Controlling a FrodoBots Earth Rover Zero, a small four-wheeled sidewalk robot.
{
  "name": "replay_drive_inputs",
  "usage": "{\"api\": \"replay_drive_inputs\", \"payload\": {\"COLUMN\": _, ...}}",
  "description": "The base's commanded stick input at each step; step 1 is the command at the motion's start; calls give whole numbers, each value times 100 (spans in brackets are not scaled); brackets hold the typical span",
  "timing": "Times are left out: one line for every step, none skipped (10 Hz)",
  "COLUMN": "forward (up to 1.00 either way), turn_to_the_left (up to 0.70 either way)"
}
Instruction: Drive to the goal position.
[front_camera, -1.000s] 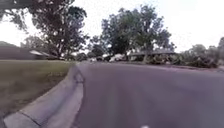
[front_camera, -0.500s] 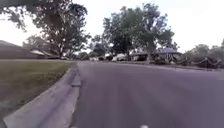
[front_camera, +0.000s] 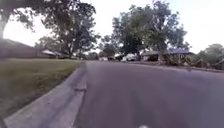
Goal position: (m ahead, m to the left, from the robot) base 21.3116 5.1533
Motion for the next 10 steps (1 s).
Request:
{"api": "replay_drive_inputs", "payload": {"forward": 100, "turn_to_the_left": 0}}
{"api": "replay_drive_inputs", "payload": {"forward": 100, "turn_to_the_left": 0}}
{"api": "replay_drive_inputs", "payload": {"forward": 100, "turn_to_the_left": 0}}
{"api": "replay_drive_inputs", "payload": {"forward": 100, "turn_to_the_left": 0}}
{"api": "replay_drive_inputs", "payload": {"forward": 100, "turn_to_the_left": 0}}
{"api": "replay_drive_inputs", "payload": {"forward": 100, "turn_to_the_left": 1}}
{"api": "replay_drive_inputs", "payload": {"forward": 100, "turn_to_the_left": 3}}
{"api": "replay_drive_inputs", "payload": {"forward": 100, "turn_to_the_left": 33}}
{"api": "replay_drive_inputs", "payload": {"forward": 100, "turn_to_the_left": 40}}
{"api": "replay_drive_inputs", "payload": {"forward": 100, "turn_to_the_left": 40}}
